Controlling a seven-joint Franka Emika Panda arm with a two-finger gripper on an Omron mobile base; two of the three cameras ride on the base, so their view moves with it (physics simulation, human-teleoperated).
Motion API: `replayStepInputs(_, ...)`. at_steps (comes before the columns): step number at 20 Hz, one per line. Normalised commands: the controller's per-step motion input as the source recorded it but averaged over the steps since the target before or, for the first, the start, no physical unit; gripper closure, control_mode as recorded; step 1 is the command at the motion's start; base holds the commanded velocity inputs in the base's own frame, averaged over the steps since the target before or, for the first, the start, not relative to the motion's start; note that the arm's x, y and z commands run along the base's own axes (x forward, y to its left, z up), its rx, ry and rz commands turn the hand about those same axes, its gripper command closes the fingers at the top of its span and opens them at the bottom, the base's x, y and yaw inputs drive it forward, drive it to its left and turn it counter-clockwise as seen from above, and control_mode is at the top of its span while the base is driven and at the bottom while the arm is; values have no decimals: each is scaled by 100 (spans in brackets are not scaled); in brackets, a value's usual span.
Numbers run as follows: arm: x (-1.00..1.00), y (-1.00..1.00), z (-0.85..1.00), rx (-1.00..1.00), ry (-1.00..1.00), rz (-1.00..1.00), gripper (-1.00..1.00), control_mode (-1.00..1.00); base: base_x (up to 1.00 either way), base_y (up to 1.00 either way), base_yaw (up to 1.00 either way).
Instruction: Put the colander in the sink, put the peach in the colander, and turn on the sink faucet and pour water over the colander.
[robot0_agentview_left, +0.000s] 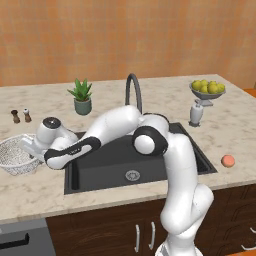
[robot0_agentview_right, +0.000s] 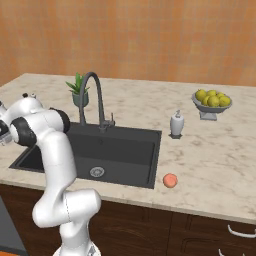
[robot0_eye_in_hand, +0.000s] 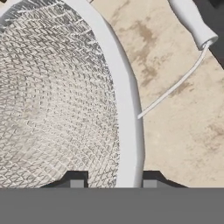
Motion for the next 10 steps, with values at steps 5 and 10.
replayStepInputs(5,-48,-53,6,0,0,0,100,-100,0,0,0)
replayStepInputs(10,-57,-83,26,6,-1,0,100,-100,0,0,0)
